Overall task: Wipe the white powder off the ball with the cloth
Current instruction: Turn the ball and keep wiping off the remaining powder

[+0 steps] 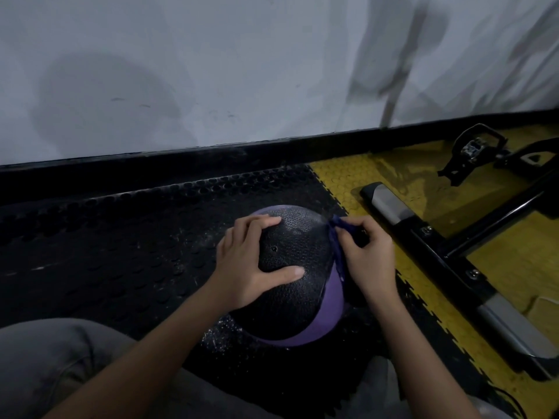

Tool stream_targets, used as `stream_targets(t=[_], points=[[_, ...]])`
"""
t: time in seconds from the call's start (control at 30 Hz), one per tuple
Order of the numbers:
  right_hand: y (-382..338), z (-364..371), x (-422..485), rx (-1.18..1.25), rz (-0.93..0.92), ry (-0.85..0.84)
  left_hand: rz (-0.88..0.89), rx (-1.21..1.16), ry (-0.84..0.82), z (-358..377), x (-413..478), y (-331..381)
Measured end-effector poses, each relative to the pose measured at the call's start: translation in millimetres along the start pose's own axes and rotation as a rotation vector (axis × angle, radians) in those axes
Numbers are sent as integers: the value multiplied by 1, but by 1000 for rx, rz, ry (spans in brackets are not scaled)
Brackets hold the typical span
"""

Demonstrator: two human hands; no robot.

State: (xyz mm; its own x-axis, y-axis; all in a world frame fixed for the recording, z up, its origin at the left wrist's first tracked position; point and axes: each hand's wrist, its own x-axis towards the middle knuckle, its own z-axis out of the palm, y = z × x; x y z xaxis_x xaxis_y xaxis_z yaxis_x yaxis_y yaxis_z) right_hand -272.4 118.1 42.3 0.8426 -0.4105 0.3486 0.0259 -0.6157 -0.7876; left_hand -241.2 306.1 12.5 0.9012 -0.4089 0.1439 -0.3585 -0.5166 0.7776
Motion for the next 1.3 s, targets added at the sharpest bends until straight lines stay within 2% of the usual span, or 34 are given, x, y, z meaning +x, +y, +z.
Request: stream_targets(t=[0.13,0.17,0.2,0.33,0.37,0.57,0.73,0.83,0.9,0.93,1.03,1.1,1.2,1.3], points=[[-17,14,-26,-122,-351,-10,-14,-5,1,-2,-2,-2],[-17,15,-26,-148,-387,-30,-17,-8,0,-3,-1,-3],[-16,13,-23,-140,-367,-34,-18,-11,-2,-3,-1,-3],[-7,-1,-4,34,7,-29,12,-26,-23,-1,-1,-3],[-8,-4,-4,51,40,-42,19,-25,-26,-1,-1,-3],[-26,-3,-19,167,-2,-133,-47,-135,7,-7,0,1],[-33,-5,-23,558,161,-263,-82,-195,37,-9,3,5],[-31,1,-24,653,124,-372,-135,-242,48,-8,7,6],[-29,3,-24,638,89,-348,-143,-344,47,-8,9,6],[-26,2,-24,576,50,-277,-136,-390,42,-8,9,6],[-8,-2,-21,83,-69,-35,-79,-413,58,-7,9,7],[2,2,-23,-97,24,-53,-37,-421,113,-8,7,10],[5,16,-34,-38,191,-153,1,-395,179,-15,6,9],[2,23,-38,-13,175,-130,-26,-226,279,-30,12,3]])
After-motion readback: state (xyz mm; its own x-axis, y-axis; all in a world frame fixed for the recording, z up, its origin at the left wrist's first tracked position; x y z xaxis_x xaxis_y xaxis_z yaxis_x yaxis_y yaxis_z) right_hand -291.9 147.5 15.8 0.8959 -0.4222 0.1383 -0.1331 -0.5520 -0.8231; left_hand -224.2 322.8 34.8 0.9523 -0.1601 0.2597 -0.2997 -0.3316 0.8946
